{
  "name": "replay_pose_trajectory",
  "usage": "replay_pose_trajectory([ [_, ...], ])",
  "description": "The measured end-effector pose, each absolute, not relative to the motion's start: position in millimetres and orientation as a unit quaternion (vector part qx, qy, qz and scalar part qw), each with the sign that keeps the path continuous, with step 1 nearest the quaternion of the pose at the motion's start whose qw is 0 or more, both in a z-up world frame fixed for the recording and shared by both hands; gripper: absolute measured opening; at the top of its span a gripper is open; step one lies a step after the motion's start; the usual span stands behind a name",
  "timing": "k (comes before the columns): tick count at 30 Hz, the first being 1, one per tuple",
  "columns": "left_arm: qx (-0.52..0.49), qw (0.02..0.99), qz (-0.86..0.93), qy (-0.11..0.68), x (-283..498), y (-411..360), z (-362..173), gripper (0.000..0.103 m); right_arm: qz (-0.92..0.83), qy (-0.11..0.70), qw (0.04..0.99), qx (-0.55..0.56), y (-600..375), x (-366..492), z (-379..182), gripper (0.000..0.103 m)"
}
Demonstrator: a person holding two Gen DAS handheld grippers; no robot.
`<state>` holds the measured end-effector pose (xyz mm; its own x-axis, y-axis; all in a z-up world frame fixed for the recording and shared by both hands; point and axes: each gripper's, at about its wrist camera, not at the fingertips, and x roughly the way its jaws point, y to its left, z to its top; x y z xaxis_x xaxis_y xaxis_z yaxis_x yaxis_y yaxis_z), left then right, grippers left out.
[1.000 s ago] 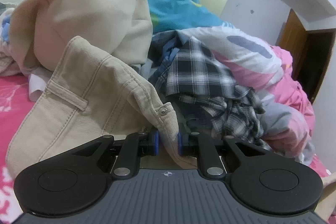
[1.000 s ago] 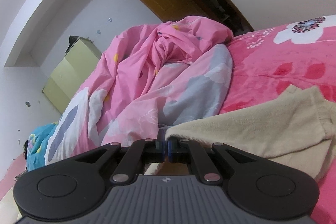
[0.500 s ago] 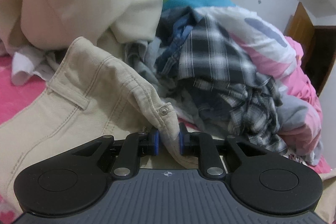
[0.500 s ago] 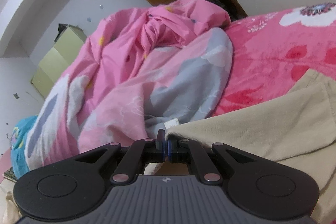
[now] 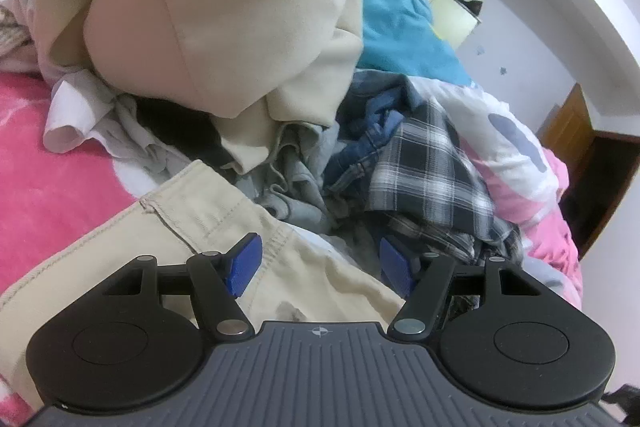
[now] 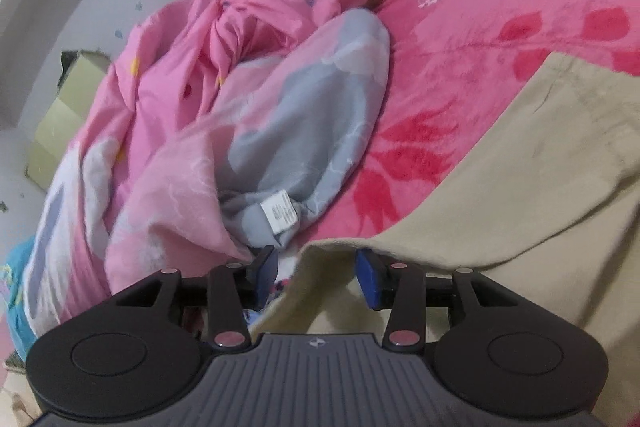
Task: Fold clothes
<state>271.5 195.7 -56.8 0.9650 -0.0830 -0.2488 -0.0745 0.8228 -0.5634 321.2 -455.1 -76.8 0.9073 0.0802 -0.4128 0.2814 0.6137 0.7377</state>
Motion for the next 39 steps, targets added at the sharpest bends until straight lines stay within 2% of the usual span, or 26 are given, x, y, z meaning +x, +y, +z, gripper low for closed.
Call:
replay_pose_trajectory([
  [6, -0.299, 0.943, -0.015, 0.145, 256, 187, -46, 0.066, -0.033, 0.209, 0.877, 0.431, -442, 264, -41, 0.05],
  [7, -0.3, 0.942, -0.02, 0.15, 251, 183, -44, 0.066, -0.027, 0.221, 0.877, 0.426, -436, 253, -36, 0.058],
  [8, -0.299, 0.941, -0.028, 0.158, 245, 179, -42, 0.066, -0.021, 0.233, 0.876, 0.421, -429, 242, -33, 0.071],
  [9, -0.298, 0.939, -0.037, 0.165, 239, 174, -41, 0.066, -0.014, 0.246, 0.875, 0.416, -422, 230, -30, 0.075],
  [15, -0.293, 0.934, -0.07, 0.191, 181, 161, -44, 0.067, 0.05, 0.323, 0.858, 0.397, -370, 175, -27, 0.085],
  [17, -0.294, 0.932, -0.075, 0.2, 165, 163, -50, 0.067, 0.073, 0.341, 0.849, 0.396, -352, 162, -29, 0.093],
  [19, -0.298, 0.927, -0.071, 0.216, 157, 168, -59, 0.067, 0.094, 0.353, 0.842, 0.398, -333, 156, -33, 0.098],
  [23, -0.331, 0.909, -0.061, 0.245, 158, 185, -79, 0.067, 0.116, 0.375, 0.825, 0.406, -301, 149, -43, 0.101],
  [28, -0.377, 0.894, -0.067, 0.234, 167, 202, -88, 0.067, 0.077, 0.406, 0.807, 0.421, -289, 163, -70, 0.102],
  [39, -0.425, 0.878, -0.016, 0.22, 206, 216, -93, 0.067, 0.059, 0.356, 0.822, 0.441, -311, 223, -83, 0.103],
])
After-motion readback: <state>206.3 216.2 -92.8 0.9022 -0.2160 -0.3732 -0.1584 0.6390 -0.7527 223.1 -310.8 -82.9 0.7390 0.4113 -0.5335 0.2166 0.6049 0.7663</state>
